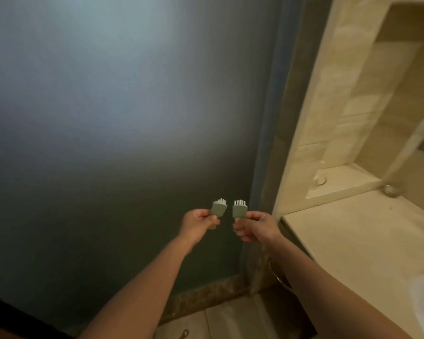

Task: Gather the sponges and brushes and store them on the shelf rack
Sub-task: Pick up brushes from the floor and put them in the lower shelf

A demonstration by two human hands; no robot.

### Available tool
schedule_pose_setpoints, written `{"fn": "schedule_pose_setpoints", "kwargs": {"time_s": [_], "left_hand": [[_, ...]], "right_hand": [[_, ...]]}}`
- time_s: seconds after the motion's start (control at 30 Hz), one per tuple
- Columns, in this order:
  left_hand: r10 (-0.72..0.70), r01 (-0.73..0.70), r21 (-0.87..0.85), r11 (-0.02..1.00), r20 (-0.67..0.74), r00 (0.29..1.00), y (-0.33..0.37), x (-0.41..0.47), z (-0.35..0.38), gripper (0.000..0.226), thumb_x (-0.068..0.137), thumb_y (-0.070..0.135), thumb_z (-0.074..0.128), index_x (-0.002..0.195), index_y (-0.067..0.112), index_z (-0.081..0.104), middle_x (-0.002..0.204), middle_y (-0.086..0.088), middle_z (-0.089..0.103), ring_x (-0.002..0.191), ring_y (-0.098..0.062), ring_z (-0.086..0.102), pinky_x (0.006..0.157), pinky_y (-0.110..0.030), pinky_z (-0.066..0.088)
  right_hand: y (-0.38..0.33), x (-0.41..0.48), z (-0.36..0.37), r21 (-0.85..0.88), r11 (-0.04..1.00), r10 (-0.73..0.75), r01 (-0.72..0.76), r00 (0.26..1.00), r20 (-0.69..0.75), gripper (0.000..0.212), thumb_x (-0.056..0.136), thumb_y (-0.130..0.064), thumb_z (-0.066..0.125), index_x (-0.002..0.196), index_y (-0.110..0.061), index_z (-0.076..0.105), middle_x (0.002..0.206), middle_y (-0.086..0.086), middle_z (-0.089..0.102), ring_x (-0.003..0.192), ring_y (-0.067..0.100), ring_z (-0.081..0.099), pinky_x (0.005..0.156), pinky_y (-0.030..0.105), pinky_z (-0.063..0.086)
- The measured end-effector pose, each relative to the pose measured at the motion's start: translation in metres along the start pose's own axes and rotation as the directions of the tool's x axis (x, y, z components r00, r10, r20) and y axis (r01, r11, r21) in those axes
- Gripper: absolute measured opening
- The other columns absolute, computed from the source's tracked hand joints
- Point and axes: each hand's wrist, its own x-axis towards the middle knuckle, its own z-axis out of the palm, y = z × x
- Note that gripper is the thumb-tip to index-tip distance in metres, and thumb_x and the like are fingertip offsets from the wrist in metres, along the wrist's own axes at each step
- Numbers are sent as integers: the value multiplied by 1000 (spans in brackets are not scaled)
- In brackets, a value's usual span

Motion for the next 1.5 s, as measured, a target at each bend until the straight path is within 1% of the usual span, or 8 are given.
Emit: {"fn": "schedule_pose_setpoints", "kwargs": {"time_s": [0.1, 0.27, 0.4, 0.53, 0.63, 1.2, 1.37, 1.5], "left_hand": [[35, -38, 40, 998, 77, 996, 11, 0, 20, 26, 93, 9, 61, 117, -1, 61, 91, -5, 68, 71, -6, 64, 56, -10, 47], [62, -95, 118, 988, 258, 964, 22, -18, 65, 30, 94, 22, 61, 118, 6, 62, 108, -5, 67, 97, -18, 64, 91, -35, 54], [30, -79, 102, 992, 409, 912, 26, -50, 105, 17, 98, 21, 54, 107, 8, 61, 104, -8, 67, 88, -14, 66, 75, -25, 56], [11, -65, 81, 995, 543, 840, 27, -88, 152, 15, 99, 17, 53, 107, 7, 60, 95, -8, 69, 72, -10, 68, 53, -17, 53], [-21, -53, 100, 994, 618, 786, 29, -118, 193, 14, 98, 15, 54, 105, 6, 61, 96, -12, 70, 79, -18, 70, 63, -24, 59], [15, -237, 108, 966, 885, 465, 52, -266, 471, 16, 95, 13, 57, 79, 11, 59, 82, -8, 69, 73, -18, 65, 65, -23, 56], [28, -300, 114, 947, 901, 433, 50, -316, 547, 11, 96, 18, 56, 90, 10, 61, 94, -9, 68, 90, -25, 66, 84, -37, 56], [-27, -288, 156, 945, 913, 406, 45, -350, 591, 12, 95, 16, 58, 101, 6, 60, 101, -12, 68, 91, -24, 68, 82, -37, 59]], "right_hand": [[2, -20, -17, 75, 996, -35, 46, 989, -141, 5, 84, -10, 73, 82, -8, 68, 62, 4, 66, 48, 11, 58, 47, 23, 49], [14, -67, -48, 128, 991, 21, 31, 922, -387, 18, 86, -18, 72, 73, -7, 67, 49, 0, 53, 41, 10, 49, 43, 22, 42], [28, -117, -76, 162, 986, 56, 42, 829, -557, 18, 90, -15, 68, 74, -6, 66, 46, -1, 49, 35, 6, 42, 36, 16, 32], [43, -167, -107, 174, 984, 86, 38, 753, -652, 18, 92, -16, 65, 86, 1, 66, 71, 14, 54, 57, 22, 47, 50, 27, 36], [57, -205, -133, 206, 978, 127, 36, 683, -720, 23, 92, -18, 64, 93, 5, 67, 78, 14, 60, 62, 22, 53, 52, 30, 40], [131, -372, -362, 270, 959, 219, 90, 371, -903, 13, 86, -19, 68, 76, -11, 66, 67, 2, 63, 46, 12, 51, 44, 21, 42], [154, -422, -421, 263, 965, 244, 27, 287, -926, 16, 87, -22, 69, 83, -6, 70, 66, 1, 64, 53, 11, 56, 50, 23, 50], [167, -454, -451, 299, 954, 285, 18, 258, -923, 10, 84, -17, 71, 84, -6, 70, 72, 5, 67, 53, 13, 58, 47, 22, 49]]}}
